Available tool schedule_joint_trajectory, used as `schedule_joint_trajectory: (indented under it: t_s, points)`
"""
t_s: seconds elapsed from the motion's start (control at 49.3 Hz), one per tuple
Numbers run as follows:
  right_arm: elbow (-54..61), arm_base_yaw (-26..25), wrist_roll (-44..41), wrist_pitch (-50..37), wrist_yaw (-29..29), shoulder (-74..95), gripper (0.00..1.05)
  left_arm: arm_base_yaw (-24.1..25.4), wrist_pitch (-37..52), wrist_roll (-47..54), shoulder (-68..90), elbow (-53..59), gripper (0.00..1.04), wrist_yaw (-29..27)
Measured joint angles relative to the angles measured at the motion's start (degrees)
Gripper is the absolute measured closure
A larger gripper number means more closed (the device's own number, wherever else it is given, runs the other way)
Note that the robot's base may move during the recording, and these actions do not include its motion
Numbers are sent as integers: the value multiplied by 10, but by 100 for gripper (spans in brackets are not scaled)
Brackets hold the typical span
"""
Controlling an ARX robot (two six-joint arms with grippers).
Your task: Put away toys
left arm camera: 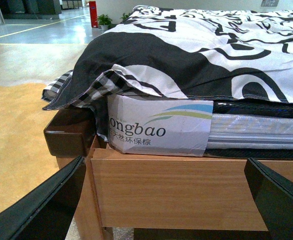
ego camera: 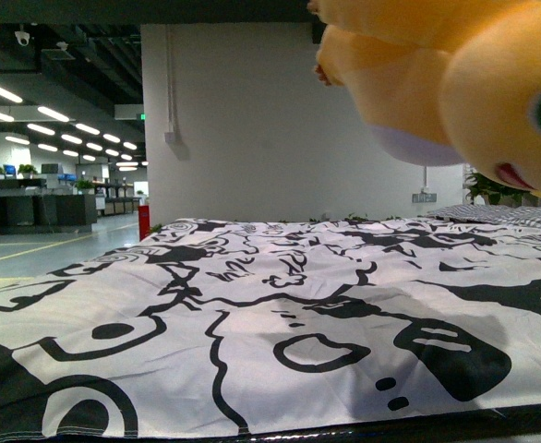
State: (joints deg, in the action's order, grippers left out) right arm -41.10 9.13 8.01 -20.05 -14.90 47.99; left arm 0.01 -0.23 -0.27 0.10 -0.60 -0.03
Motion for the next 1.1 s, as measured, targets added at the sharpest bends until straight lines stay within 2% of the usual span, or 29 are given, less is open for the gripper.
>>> schedule_joint_trajectory:
  t_s: [0.223, 0.345, 0.467, 0.629, 0.771, 0.893, 0.995, 1.096]
  points:
    - [151, -97, 60, 7, -72, -152, 97, 0, 0, 0, 0, 0, 6, 0]
    - [234, -151, 91, 39, -110, -237, 97, 0, 0, 0, 0, 0, 6, 0]
    - [286, -176, 105, 78, -119, -314, 97, 0, 0, 0, 0, 0, 6, 0]
    - [347, -136, 75, 93, -62, -401, 97, 0, 0, 0, 0, 0, 6, 0]
    - [396, -52, 14, 40, 23, -421, 97, 0, 0, 0, 0, 0, 6, 0]
    - [404, -4, -17, 3, 59, -429, 97, 0, 0, 0, 0, 0, 6, 0]
    - [407, 26, -33, 10, 84, -438, 97, 0, 0, 0, 0, 0, 6, 0]
    - [408, 35, -36, 21, 90, -443, 97, 0, 0, 0, 0, 0, 6, 0]
